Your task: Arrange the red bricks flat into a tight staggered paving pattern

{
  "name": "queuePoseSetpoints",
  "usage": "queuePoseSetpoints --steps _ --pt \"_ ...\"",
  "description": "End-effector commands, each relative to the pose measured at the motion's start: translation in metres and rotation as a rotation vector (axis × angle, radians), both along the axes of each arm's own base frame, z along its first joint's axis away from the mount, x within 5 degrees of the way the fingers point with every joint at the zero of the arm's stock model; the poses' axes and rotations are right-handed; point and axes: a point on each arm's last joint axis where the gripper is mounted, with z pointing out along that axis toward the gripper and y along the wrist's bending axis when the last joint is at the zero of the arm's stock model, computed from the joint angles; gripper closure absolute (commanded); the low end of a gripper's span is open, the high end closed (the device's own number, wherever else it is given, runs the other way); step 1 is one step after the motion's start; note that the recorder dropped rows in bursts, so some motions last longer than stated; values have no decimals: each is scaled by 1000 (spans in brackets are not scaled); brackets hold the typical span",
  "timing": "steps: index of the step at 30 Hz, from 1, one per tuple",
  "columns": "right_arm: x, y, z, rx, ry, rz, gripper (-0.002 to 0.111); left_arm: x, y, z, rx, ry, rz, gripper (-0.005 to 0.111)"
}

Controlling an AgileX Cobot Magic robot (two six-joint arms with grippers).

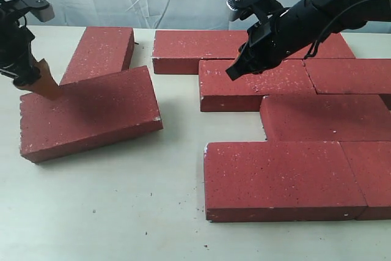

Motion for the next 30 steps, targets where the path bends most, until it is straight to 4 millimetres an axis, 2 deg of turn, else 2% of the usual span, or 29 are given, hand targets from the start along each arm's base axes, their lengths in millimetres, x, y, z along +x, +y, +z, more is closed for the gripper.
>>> queuePoseSetpoints --steps 1,5,8,11,14,17,19,24,30 --pt "0 0 -1 0 2 2 109 -2 6 5 77 -9 62 31" --pt "0 1 0 16 7 -8 109 -5 15 21 159 -47 183 36" --pt "-1 4 1 50 19 -22 109 -9 25 47 221 -120 372 51" --pt "-5 14 1 59 13 11 109 -20 31 64 215 -131 641 77" --pt "-11 29 2 69 10 46 109 -39 23 62 133 -107 655 105" --pt "-17 43 2 62 -9 92 109 -55 12 55 -15 -191 632 106" --pt "-19 47 2 62 -8 103 109 -66 11 47 -54 -250 665 106" --pt "-22 53 3 67 -18 109 109 -92 16 13 10 -319 668 106" --pt "-10 68 5 96 -144 16 109 -100 36 -14 27 -405 783 106"
